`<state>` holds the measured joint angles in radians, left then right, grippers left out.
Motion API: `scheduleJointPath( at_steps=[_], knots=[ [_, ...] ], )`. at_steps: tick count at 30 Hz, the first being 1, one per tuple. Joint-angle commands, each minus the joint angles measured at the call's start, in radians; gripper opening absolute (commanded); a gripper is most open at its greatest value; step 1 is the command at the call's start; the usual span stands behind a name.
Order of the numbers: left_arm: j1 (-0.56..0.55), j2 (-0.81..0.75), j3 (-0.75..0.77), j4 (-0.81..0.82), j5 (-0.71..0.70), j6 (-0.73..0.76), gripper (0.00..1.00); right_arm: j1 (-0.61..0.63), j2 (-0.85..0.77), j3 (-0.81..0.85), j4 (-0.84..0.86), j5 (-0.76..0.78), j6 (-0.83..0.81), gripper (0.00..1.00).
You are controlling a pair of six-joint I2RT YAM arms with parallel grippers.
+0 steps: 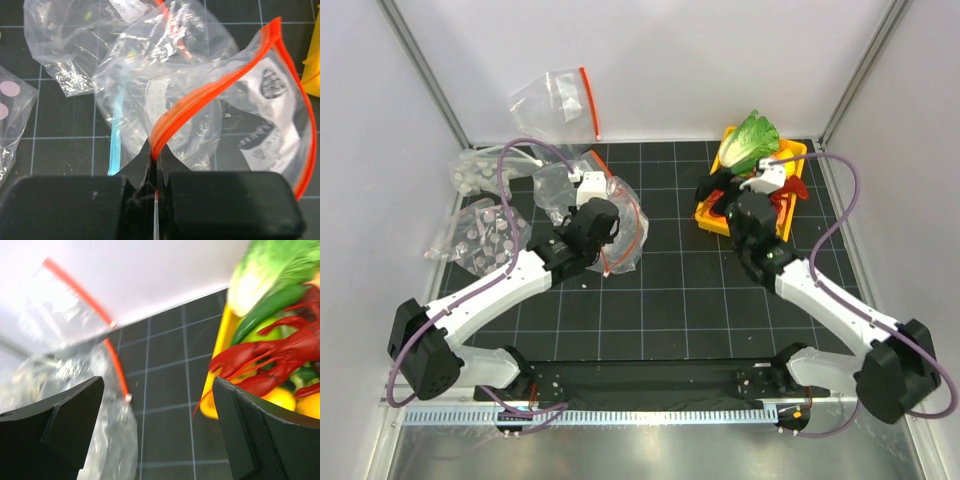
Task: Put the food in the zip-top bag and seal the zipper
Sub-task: Pick up the fake vegetable from the bin.
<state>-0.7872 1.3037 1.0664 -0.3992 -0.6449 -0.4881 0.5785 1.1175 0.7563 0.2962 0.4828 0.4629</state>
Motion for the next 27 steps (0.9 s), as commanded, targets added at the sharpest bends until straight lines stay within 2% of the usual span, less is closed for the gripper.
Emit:
scheduleJointPath(
  at_steps=[1,5,8,12,15,23,27],
  knots=[
    [0.0,0.011,0.015,0.04,-0.085,-0.038,0.0,-0.074,0.118,0.168,-0.087,0.125,0.158,0.99],
    [0.0,-0.015,-0.08,0.118,-0.024,-0.063,0.0,-0.176,0.284,0.329,-0.092,0.099,0.21,0.98],
    [-0.001,-0.038,-0.082,0.157,0.057,-0.069,0.0,-0.249,0.428,0.417,-0.114,0.086,0.29,0.98],
    [-0.001,-0.032,-0.085,0.16,0.067,-0.084,0.0,-0.315,0.586,0.508,-0.204,0.172,0.531,0.96],
    [-0.003,-0.026,-0.082,0.158,0.064,-0.084,0.0,-0.341,0.694,0.509,-0.068,0.088,0.536,0.93],
    [-0.001,-0.027,-0.08,0.154,0.05,-0.078,0.0,-0.351,0.878,0.66,-0.155,0.086,0.603,0.92],
    [-0.003,-0.032,-0.08,0.152,0.05,-0.075,0.0,-0.37,0.907,0.655,-0.157,0.086,0.646,0.85]
  ],
)
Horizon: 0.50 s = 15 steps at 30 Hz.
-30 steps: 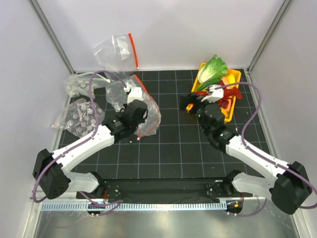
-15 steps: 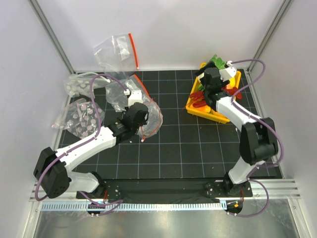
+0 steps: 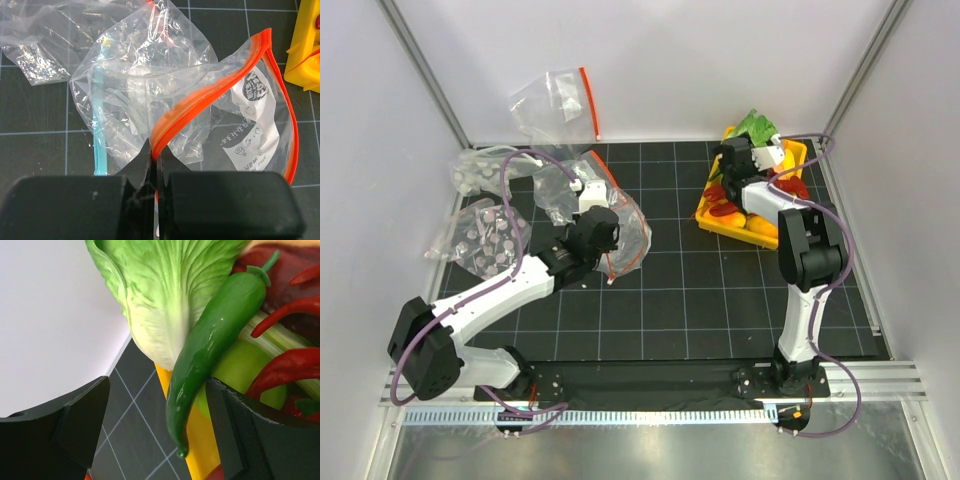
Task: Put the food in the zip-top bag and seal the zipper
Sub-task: Pick up the fake vegetable from the bin.
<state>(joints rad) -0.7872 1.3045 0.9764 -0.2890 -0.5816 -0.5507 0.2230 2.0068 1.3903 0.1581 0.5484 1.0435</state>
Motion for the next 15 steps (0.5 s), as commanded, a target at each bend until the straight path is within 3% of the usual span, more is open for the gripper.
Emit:
scheduleJointPath(
  at_steps=[1,9,12,14,15],
  knots=[
    [-0.003,-0.033,0.01,0.044,-0.015,-0.012,0.0,-0.022,0.023,0.019,-0.017,0.024,0.069,0.84],
    [-0.001,-0.028,0.01,0.042,-0.015,-0.011,0.0,-0.057,0.066,0.064,-0.132,0.047,0.141,0.84],
    [-0.003,-0.025,0.01,0.042,-0.017,-0.009,0.0,-0.062,0.078,0.075,-0.15,0.036,0.148,0.8],
    [-0.001,-0.027,0.01,0.04,-0.018,-0.008,0.0,-0.065,0.079,0.075,-0.152,0.036,0.147,0.68],
    [-0.001,-0.027,0.008,0.04,-0.02,-0.008,0.0,-0.07,0.078,0.072,-0.152,0.035,0.144,0.55]
  ],
)
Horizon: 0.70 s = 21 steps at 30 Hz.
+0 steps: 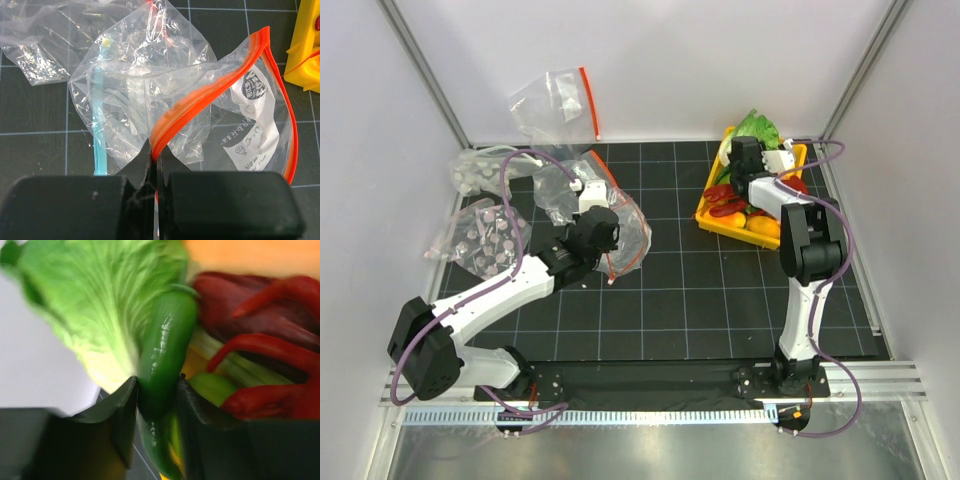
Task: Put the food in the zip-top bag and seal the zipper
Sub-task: Pick up the fake vegetable from the bin.
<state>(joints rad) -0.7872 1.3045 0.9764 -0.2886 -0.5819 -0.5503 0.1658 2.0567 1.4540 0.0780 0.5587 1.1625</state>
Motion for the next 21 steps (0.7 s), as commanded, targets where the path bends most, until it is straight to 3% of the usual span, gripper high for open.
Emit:
scheduleJointPath(
  at_steps=[1,2,6,21],
  knots=[
    [-0.001,-0.028,0.008,0.039,-0.019,-0.008,0.0,-0.014,0.023,-0.004,-0.067,0.021,0.019,0.31],
    [-0.001,-0.03,0.008,0.037,-0.019,-0.008,0.0,-0.017,0.013,-0.013,-0.058,0.015,0.01,0.17],
    [-0.001,-0.04,0.007,0.035,-0.027,-0.005,0.0,-0.015,-0.059,-0.076,0.012,0.032,-0.03,0.01],
    [-0.003,-0.036,0.01,0.034,-0.022,0.012,0.0,0.066,-0.369,-0.312,0.164,0.082,-0.113,0.01]
  ],
)
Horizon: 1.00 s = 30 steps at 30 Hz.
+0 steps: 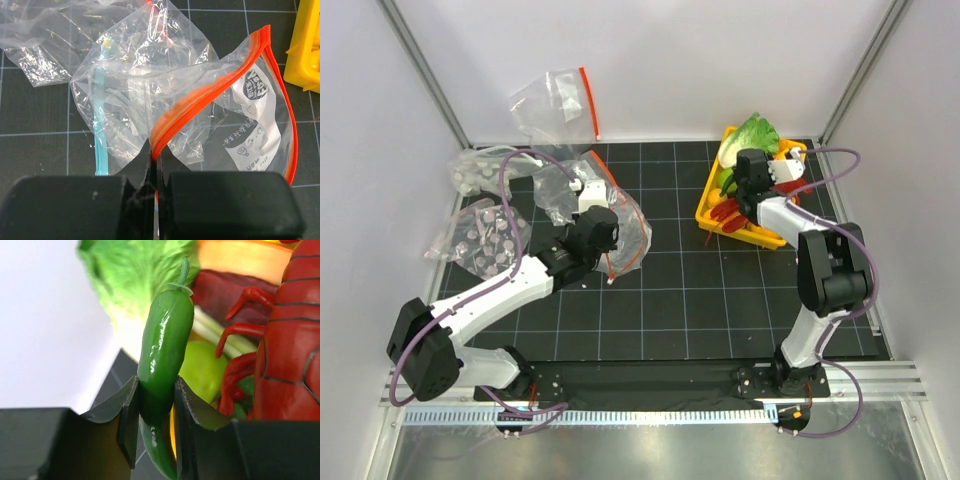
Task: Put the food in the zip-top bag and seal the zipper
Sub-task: Pick up the fake vegetable from the bin, then place the fake vegetable in the zipper food storage bag.
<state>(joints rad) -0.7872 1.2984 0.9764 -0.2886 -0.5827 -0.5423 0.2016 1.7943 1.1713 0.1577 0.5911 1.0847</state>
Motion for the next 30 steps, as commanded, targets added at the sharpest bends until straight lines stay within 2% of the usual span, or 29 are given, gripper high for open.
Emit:
scheduleJointPath(
  at_steps=[1,5,7,8,11,15,18,20,21,22,25,30],
  knots=[
    [-0.001,-0.031,0.01,0.032,-0.02,0.004,0.0,0.038,-0.13,-0.045,0.097,0.058,-0.043,0.01],
    [-0.003,-0.04,0.008,0.028,-0.016,0.004,0.0,0.088,-0.219,-0.104,0.146,0.174,-0.114,0.01],
    [-0.001,-0.042,0.008,0.026,-0.017,0.005,0.0,0.108,-0.253,-0.134,0.19,0.171,-0.175,0.01],
    [-0.001,-0.042,0.01,0.026,-0.016,0.007,0.0,0.108,-0.263,-0.148,0.222,0.135,-0.204,0.01],
    [-0.003,-0.047,0.013,0.023,-0.006,0.011,0.0,0.114,-0.317,-0.219,0.382,-0.167,-0.334,0.01],
    [-0.003,-0.057,0.027,0.005,0.017,0.012,0.0,0.185,-0.426,-0.333,0.468,-0.362,-0.462,0.01],
    [-0.001,-0.068,0.027,-0.004,0.027,0.012,0.0,0.295,-0.533,-0.439,0.572,-0.419,-0.575,0.01],
    [-0.001,-0.068,0.031,-0.017,0.034,0.012,0.0,0.358,-0.585,-0.482,0.652,-0.515,-0.638,0.01],
    [-0.001,-0.065,0.036,-0.02,0.037,0.012,0.0,0.372,-0.593,-0.521,0.681,-0.555,-0.655,0.01],
    [-0.001,-0.056,0.038,-0.024,0.041,0.012,0.0,0.386,-0.601,-0.536,0.707,-0.658,-0.669,0.01],
    [-0.001,-0.028,0.054,-0.037,0.066,0.01,0.0,0.446,-0.602,-0.581,0.793,-0.769,-0.71,0.01],
    [-0.001,0.009,0.085,-0.057,0.096,0.01,0.0,0.561,-0.564,-0.585,0.845,-0.814,-0.758,0.01]
  ],
)
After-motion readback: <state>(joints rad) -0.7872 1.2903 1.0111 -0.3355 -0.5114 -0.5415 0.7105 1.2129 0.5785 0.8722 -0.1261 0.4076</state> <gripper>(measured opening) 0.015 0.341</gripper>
